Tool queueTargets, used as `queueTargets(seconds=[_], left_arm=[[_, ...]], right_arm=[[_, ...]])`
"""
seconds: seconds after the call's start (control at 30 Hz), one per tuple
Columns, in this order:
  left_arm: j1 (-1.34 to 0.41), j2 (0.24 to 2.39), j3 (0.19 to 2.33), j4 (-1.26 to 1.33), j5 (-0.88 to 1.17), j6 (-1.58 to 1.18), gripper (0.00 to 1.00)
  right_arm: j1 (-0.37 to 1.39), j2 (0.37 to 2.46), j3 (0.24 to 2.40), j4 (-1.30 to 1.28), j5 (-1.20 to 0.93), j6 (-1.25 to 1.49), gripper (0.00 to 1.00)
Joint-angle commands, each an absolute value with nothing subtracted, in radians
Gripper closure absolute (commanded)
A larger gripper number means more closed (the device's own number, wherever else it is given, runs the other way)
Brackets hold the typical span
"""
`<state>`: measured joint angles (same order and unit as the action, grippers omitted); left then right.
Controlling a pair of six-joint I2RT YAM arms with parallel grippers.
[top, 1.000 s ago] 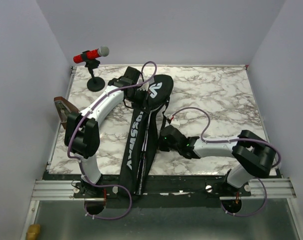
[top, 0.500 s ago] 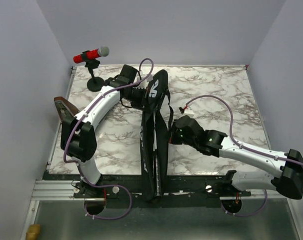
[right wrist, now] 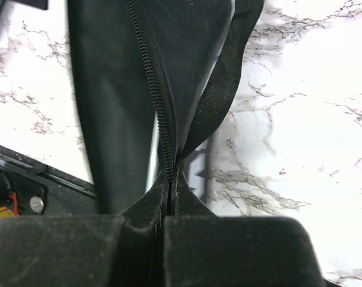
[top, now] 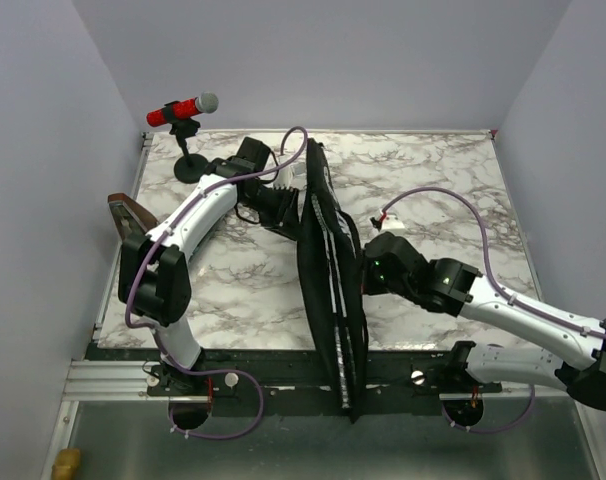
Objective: Pack up the badminton gear
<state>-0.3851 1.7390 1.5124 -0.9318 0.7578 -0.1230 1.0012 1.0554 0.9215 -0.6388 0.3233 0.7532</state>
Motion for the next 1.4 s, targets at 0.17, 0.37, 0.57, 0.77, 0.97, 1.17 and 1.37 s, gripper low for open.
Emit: queueTargets(seconds=[0.17, 0.37, 0.57, 0.77, 0.97, 1.17, 1.37], left_arm=[[-0.379, 1.623, 1.575, -0.971, 0.923, -0.025, 0.44], [-0.376, 1.615, 1.545, -0.956, 0.888, 0.09, 0.45], [-0.371, 1.441, 1.323, -0.744, 0.752, 0.384, 0.33], [-0.362, 1.194, 1.121, -0.592, 0.683, 0.733, 0.09], [-0.348, 1.108, 1.126, -0.738, 0.669, 1.085, 0.01], [-0.347, 1.011, 0.971, -0.551, 0.64, 1.397, 0.01], [-0.333, 1.095, 1.002, -0.56, 0.664, 1.535, 0.01]], right_arm=[[1.0, 1.085, 0.96, -0.647, 0.348, 0.709, 1.0], [1.0, 1.063, 0.943, -0.646, 0.333, 0.73, 1.0], [1.0, 1.048, 0.943, -0.647, 0.296, 0.733, 1.0], [1.002, 1.026, 0.979, -0.675, 0.252, 0.703, 0.99], [0.999, 0.976, 1.012, -0.663, 0.117, 0.646, 0.99], [1.0, 0.893, 1.017, -0.58, -0.083, 0.638, 1.0], [0.999, 0.835, 1.017, -0.591, -0.178, 0.649, 1.0]])
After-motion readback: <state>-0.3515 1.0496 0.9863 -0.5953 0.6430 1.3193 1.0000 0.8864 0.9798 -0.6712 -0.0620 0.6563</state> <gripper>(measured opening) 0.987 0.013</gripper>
